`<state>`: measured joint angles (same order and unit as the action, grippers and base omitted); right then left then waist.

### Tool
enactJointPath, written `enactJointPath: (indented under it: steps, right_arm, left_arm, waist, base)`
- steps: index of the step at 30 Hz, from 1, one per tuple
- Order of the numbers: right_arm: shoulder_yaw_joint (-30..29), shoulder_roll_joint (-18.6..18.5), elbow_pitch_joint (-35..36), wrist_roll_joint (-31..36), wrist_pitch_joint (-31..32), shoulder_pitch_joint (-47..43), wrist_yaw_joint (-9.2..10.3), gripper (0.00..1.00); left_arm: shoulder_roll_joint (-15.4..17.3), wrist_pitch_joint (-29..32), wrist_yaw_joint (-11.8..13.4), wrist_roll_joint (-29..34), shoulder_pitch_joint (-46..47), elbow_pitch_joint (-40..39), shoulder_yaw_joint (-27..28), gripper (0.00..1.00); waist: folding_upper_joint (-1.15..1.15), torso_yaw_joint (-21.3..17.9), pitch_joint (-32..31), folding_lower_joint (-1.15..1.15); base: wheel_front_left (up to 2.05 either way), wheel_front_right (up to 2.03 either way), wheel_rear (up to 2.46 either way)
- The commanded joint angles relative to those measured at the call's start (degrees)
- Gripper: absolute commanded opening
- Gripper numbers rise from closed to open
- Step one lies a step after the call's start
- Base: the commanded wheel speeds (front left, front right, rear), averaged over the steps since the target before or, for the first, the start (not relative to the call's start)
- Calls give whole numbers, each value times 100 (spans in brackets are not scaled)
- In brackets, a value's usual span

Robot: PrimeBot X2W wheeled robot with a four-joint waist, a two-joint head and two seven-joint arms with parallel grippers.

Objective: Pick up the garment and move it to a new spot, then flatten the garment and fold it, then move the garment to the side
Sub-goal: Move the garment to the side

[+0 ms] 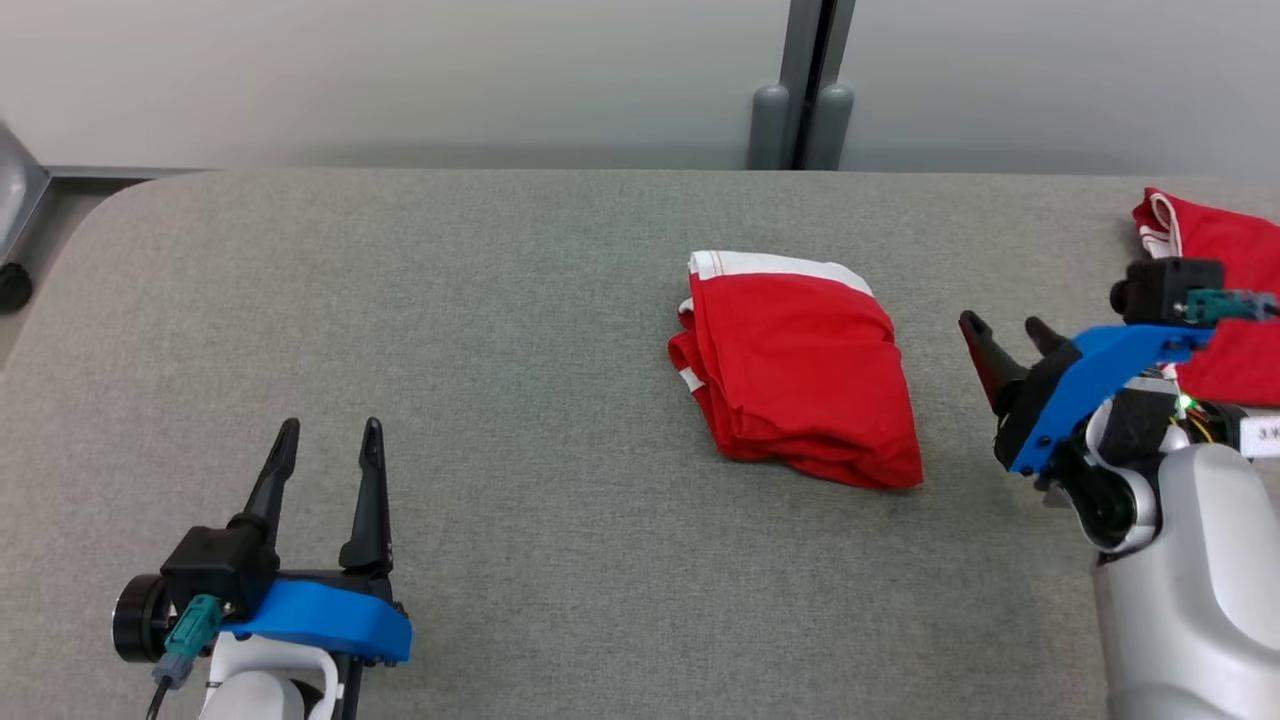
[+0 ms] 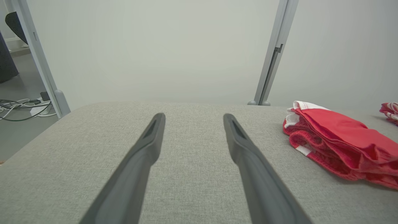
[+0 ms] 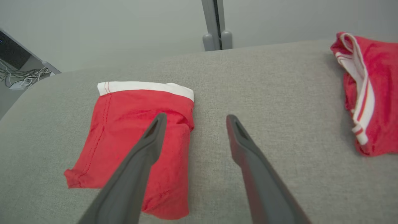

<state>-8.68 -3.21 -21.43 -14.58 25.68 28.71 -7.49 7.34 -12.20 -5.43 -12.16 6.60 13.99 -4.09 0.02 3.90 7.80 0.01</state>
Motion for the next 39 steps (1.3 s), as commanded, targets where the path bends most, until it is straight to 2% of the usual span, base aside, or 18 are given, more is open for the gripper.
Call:
enactJointPath:
  steps: [1,4,14,15,16,17,18,21,26,33,39]
  right_arm:
    - [-37,26,-281,85,194,263,-1,100]
    - [-91,32,-889,4,389,612,-2,100]
    - [-189,24,-2790,-67,180,1243,-1,100]
    - [-189,24,-2790,-67,180,1243,-1,100]
    - [-141,31,-2953,-70,234,1256,-2,76]
    - [-85,39,-3083,-90,253,1281,-1,46]
    - [-34,49,-3157,-122,213,1318,-2,0]
    - [173,21,-3122,218,15,1508,-2,0]
    - [921,-340,-2818,714,1,1927,-1,0]
    - [2306,-1267,-2223,676,410,2479,-1,0]
    - [2824,-2271,-1795,335,471,2714,-1,0]
  left_arm:
    - [28,-22,-17,17,159,2,-36,100]
    - [17,-46,-48,9,330,39,-128,100]
    - [-46,-158,-83,-33,553,256,-322,100]
    - [-46,-158,-83,-33,553,256,-322,100]
    - [-52,-161,-84,-35,557,278,-328,100]
    - [-56,-173,-85,-46,557,297,-333,100]
    - [-61,-181,-83,-55,553,317,-338,100]
    - [-76,-208,-52,-78,493,348,-336,100]
    - [-113,-260,-34,-131,453,365,-335,100]
    - [-179,-291,-39,-186,408,334,-363,100]
    - [-234,-298,-66,-176,576,241,-418,100]
  waist:
    - [-2,172,199,-1]
    - [-2,302,378,-1]
    - [-2,616,596,-1]
    - [-2,616,596,-1]
    - [-2,631,589,-1]
    - [-2,641,581,-1]
    - [-2,647,571,-1]
    - [-2,623,536,-1]
    - [-2,529,493,-1]
    - [-2,302,491,-1]
    - [-2,116,752,-1]
  base:
    - [0,0,0]
    - [0,0,0]
    - [0,0,0]
    - [0,0,0]
    - [0,0,0]
    - [0,0,0]
    - [0,0,0]
    - [0,0,0]
    - [0,0,0]
    - [0,0,0]
    - [0,0,0]
